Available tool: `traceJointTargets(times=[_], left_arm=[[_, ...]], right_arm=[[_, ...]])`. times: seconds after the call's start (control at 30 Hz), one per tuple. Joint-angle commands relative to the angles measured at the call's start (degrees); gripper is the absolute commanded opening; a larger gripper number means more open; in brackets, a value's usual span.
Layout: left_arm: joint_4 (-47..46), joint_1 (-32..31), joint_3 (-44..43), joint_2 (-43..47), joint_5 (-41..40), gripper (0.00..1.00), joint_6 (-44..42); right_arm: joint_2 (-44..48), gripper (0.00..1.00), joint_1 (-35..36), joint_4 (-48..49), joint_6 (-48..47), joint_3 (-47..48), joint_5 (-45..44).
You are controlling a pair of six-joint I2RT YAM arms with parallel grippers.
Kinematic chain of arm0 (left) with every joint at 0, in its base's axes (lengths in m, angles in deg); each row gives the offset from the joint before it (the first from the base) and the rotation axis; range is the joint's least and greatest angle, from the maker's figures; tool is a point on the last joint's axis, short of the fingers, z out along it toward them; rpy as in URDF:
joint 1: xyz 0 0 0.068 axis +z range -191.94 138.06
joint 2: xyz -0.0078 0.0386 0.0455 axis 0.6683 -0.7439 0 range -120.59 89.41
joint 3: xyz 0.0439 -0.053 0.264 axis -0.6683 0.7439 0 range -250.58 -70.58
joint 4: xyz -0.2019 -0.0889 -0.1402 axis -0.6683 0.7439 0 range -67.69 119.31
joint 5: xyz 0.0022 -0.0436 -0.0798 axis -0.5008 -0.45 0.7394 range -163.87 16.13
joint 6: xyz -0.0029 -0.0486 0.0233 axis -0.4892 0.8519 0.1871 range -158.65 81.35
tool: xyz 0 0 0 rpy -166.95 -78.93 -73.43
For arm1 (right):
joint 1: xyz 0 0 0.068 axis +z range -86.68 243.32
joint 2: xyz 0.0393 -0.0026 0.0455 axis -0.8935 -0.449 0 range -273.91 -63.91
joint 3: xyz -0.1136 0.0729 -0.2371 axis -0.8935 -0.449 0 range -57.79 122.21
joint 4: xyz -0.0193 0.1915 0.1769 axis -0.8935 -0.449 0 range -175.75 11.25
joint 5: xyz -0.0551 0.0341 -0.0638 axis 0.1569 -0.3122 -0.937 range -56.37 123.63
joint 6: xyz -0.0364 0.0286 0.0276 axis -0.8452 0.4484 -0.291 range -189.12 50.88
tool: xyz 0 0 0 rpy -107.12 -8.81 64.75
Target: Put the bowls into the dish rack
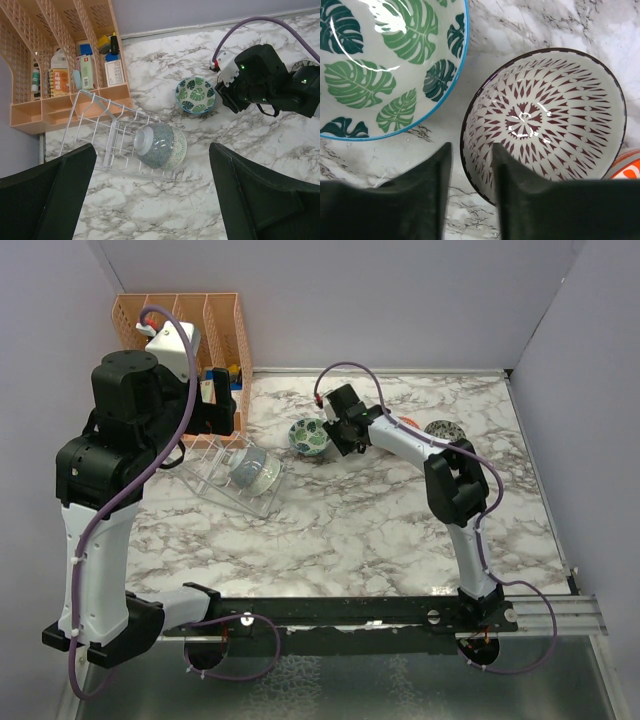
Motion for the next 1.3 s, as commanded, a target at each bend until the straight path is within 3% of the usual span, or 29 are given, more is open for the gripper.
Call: traceJointTargets(times=[0.0,0.07,0.33,0.5,0.67,0.87,0.93,1.07,1.27], left_arm=[[-0.01,-0.06,-0.70,-0.29,-1.23,0.99,-0.14],[-0.03,-0.11,-0.90,-0.38,-1.14,0.99,-0.15],[-0.18,-0.09,-1.30,-0.05,0.16,0.99,-0.16],[-0.30,-0.10,-2.08,-0.02,1.41,0.99,-0.38],[-0.60,-0.15,-3.32,-0.19,3.32,0.99,-0.34],[-0.69,-0.10,-6.40,-0.53,4.14,0.99,-0.23],[-0.94,-0.14,-7.69,-0.64,4.14,0.99,-0.08],[-1.67,-0.15,-8.80,-0.47,4.38,0.99,-0.05],[-1.75,-0.19,-8.36,0.70,4.68,0.99,-0.20]], right_arm=[[-0.10,0.26,0.11,2.42,-0.17,1.57,-3.74],[0.90,0.16,0.09,2.40,0.68,1.50,-5.07],[8.11,0.02,0.11,0.61,5.13,2.27,-3.38],[14.63,0.01,0.11,1.68,11.05,3.67,4.98],[21.84,0.01,0.10,7.03,24.24,3.29,15.73],[30.94,0.01,1.02,41.23,53.06,-14.51,31.96],[31.28,0.01,2.67,58.28,62.33,-20.62,31.81],[25.75,0.02,7.35,79.26,74.57,-23.88,28.46],[14.09,0.03,12.78,99.03,86.63,-20.47,21.66]])
